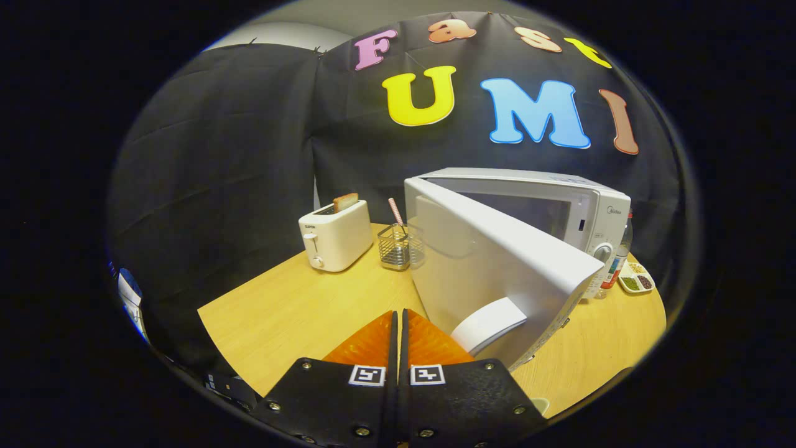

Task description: Open the microwave, put the food inside, and close the microwave door.

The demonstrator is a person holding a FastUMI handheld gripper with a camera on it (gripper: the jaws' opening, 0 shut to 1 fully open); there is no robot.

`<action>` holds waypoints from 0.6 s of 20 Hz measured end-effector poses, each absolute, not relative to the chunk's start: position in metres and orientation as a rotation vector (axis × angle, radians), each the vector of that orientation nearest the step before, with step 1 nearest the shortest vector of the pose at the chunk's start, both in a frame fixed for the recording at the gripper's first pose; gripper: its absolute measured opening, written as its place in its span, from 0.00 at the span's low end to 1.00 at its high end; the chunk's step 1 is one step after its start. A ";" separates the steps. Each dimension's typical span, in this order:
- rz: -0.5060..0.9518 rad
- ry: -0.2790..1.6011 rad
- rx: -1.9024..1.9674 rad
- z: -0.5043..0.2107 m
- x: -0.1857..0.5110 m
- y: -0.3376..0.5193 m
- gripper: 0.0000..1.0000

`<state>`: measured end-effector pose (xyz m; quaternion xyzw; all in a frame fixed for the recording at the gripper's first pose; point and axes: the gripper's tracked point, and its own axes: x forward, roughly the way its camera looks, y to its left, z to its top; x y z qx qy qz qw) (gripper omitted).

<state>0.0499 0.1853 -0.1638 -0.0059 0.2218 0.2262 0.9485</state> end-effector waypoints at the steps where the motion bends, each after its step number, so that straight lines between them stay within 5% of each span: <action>1: 0.445 0.451 -0.013 -0.165 0.056 0.179 0.01; 12: 0.272 0.436 -0.009 -0.168 0.149 0.107 0.01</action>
